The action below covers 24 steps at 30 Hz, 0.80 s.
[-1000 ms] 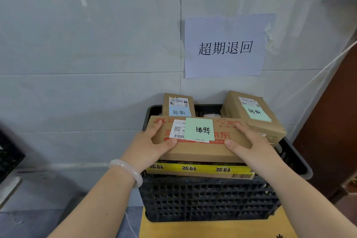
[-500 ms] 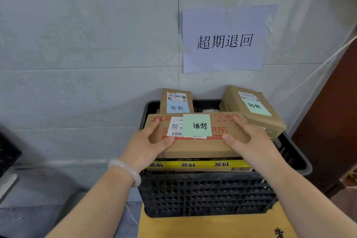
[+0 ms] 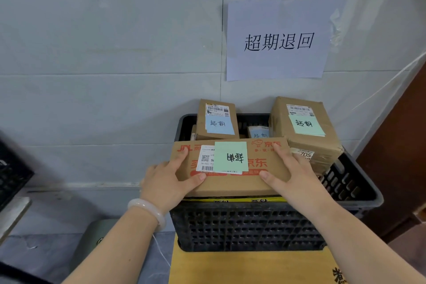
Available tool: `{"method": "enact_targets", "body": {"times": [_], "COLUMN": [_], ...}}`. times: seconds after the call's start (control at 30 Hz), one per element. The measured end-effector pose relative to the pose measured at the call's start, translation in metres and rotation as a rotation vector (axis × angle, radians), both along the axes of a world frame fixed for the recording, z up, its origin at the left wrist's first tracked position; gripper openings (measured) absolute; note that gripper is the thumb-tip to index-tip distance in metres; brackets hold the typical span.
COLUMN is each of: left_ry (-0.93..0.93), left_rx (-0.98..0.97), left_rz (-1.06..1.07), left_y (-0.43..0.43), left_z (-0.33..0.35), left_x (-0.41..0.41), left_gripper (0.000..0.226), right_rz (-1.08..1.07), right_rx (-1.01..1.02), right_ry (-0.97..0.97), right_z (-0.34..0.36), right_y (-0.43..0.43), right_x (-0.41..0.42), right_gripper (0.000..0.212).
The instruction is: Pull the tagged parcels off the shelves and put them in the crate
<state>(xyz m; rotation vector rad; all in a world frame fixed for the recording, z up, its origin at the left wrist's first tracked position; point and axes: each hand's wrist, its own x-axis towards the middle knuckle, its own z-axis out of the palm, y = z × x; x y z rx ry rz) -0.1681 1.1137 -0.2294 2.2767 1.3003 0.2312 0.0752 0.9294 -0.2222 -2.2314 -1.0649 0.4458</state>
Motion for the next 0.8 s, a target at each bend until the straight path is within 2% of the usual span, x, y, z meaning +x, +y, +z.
{"method": "enact_targets", "body": {"times": [0.13,0.43,0.67,0.8], "left_ry": [0.052,0.205,0.209,0.16], "left_rx": [0.045,0.111,0.125,0.189], "left_rz": [-0.004,-0.047,-0.031,-0.044], "left_y": [0.003,0.009,0.004,-0.004], "left_z": [-0.001,0.003,0.001,0.005], "left_x": [0.004,0.002,0.002,0.004], "left_gripper": [0.1,0.103,0.096,0.093], "right_rz": [0.03,0.057,0.043,0.046], "right_rx": [-0.087,-0.127,-0.136,-0.142], "right_ry": [0.02,-0.01,-0.03,-0.213], "right_z": [-0.004,-0.006,-0.004,0.005], "right_y": [0.002,0.006,0.006,0.004], "right_x": [0.003,0.01,0.004,-0.007], "right_gripper": [0.098,0.093,0.093,0.095]}}
